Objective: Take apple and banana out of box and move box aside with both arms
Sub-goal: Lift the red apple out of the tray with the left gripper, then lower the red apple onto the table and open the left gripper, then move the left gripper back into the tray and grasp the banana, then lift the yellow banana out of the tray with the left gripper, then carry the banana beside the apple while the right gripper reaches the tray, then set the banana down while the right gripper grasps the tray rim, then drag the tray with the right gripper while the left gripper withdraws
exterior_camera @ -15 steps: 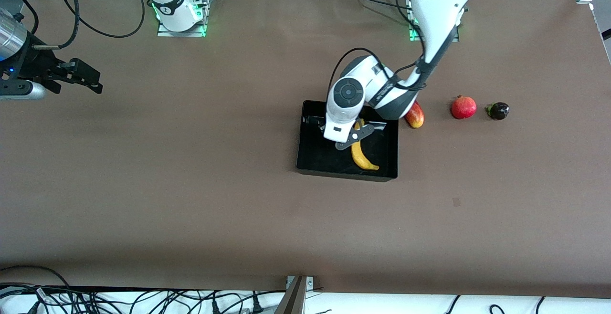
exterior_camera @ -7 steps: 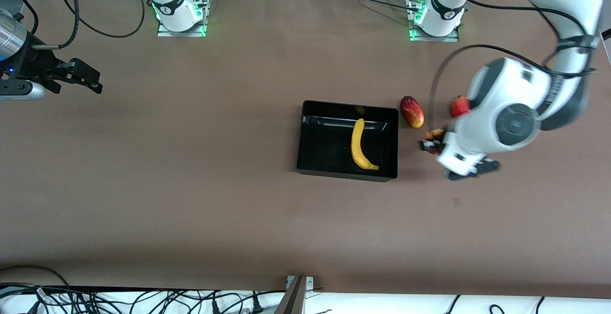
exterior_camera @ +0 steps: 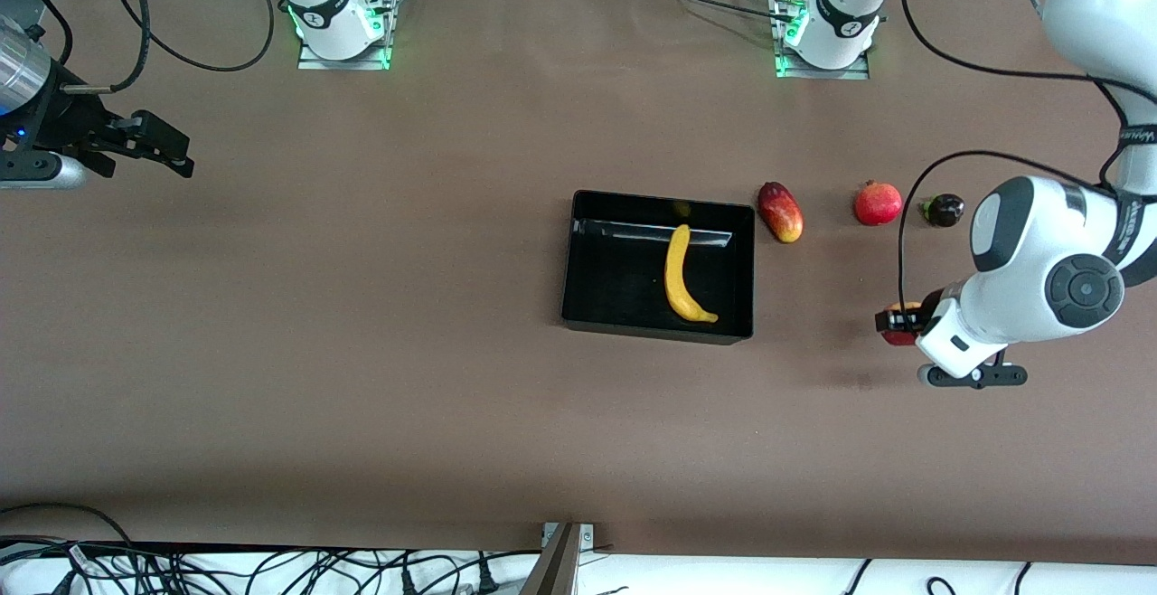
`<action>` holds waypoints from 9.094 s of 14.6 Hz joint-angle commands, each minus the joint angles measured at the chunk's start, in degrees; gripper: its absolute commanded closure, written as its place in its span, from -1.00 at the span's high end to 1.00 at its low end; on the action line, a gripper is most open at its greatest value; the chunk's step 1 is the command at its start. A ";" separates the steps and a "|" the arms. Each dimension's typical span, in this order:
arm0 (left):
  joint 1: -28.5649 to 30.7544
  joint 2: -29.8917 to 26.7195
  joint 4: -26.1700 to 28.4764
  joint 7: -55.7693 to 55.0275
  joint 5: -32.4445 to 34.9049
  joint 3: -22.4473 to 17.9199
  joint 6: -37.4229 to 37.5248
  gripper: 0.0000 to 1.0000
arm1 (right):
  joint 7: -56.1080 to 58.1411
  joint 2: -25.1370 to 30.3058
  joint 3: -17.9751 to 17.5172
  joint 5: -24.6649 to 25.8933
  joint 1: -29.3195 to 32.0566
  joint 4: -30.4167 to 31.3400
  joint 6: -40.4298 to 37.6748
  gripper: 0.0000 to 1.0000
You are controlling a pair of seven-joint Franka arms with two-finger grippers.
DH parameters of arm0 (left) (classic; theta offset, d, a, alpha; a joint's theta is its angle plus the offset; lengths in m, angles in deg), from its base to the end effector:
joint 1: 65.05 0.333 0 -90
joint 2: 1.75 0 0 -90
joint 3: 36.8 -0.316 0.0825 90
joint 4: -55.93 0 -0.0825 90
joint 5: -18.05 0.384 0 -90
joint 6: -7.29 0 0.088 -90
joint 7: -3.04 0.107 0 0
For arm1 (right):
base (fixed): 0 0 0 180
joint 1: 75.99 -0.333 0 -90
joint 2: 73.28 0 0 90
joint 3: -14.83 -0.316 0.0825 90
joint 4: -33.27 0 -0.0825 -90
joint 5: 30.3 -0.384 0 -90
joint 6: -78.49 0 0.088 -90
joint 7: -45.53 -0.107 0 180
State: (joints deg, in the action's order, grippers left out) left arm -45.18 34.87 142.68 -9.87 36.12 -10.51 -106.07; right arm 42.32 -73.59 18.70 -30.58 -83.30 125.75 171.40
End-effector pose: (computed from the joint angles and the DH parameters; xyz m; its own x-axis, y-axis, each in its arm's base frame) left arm 0.6926 -0.0077 0.3081 0.9944 0.0385 -0.0983 0.0358 -0.9989 -0.0295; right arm 0.5589 0.0342 0.6055 1.0000 0.0038 0.0019 0.0038 -1.0000 -0.0046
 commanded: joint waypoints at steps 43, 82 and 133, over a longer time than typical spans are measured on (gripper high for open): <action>-24.61 5.65 2.63 -52.74 -1.37 1.49 -4.06 1.00 | 0.93 -0.31 -0.44 0.28 0.72 -0.98 -0.53 1.00; -2.39 1.96 -14.33 -10.61 3.44 9.93 29.95 -1.00 | 0.75 -0.31 -0.44 0.80 0.72 -0.98 -0.53 1.00; -20.21 -30.36 -3.09 7.46 -21.06 -20.83 29.68 1.00 | -0.42 -22.81 6.30 -7.28 -14.15 2.26 17.48 -1.00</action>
State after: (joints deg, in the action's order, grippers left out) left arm -63.18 10.11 133.65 -3.01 16.92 -28.23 -75.82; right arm 35.88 -99.01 22.76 -37.52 -99.22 123.89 188.77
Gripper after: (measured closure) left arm 0.000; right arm 0.947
